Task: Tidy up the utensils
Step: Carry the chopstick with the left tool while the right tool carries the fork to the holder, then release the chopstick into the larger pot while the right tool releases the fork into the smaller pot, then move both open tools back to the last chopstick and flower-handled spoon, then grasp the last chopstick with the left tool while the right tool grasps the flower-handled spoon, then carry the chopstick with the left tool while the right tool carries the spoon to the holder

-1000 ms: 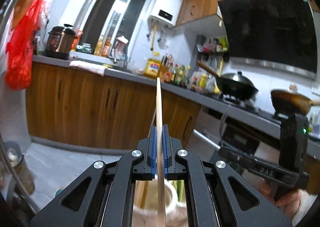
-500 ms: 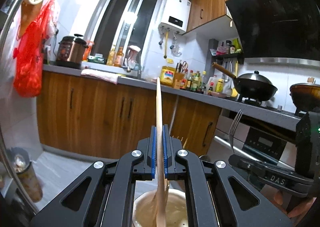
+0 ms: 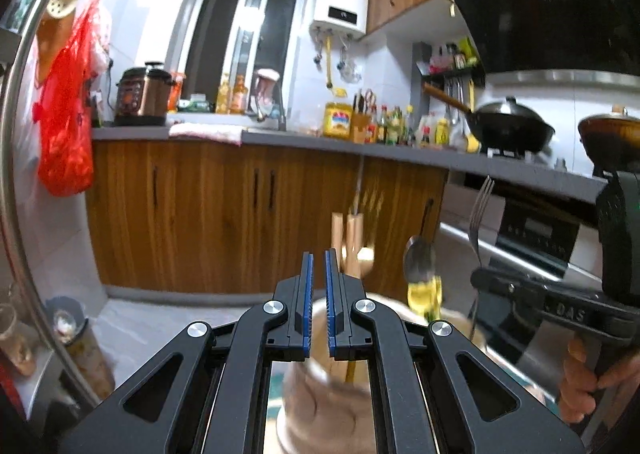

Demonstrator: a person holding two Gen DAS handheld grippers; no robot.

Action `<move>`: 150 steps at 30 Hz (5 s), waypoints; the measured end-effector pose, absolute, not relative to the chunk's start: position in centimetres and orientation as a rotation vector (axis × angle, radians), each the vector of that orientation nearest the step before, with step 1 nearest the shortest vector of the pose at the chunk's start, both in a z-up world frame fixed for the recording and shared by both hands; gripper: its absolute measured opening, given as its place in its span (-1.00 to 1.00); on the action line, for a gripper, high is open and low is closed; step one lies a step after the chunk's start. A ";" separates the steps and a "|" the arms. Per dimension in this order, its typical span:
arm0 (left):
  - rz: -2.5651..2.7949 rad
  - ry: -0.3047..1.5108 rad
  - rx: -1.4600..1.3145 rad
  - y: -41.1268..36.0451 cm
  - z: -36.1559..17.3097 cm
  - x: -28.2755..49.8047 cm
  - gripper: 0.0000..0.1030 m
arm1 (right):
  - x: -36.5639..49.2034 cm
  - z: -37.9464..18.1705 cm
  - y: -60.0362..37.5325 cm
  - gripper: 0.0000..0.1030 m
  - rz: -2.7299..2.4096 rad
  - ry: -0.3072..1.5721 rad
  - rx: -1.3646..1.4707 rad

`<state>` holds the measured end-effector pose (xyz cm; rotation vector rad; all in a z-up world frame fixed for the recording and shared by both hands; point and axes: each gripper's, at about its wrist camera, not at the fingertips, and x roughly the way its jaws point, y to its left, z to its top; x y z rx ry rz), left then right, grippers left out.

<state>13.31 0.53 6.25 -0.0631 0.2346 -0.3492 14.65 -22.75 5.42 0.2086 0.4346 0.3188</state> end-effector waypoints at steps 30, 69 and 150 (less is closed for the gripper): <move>-0.322 0.389 -0.076 2.2 5.2 12.1 -0.26 | 16.0 2.8 -22.4 -0.86 0.276 0.567 0.236; -0.309 0.818 0.055 -7.6 -4.0 5.6 0.82 | 3.8 -4.0 -30.2 0.90 0.152 0.785 0.258; -0.404 0.808 -0.101 3.5 -3.2 1.4 -0.89 | 3.6 -3.1 -19.3 -0.93 0.384 0.875 -0.022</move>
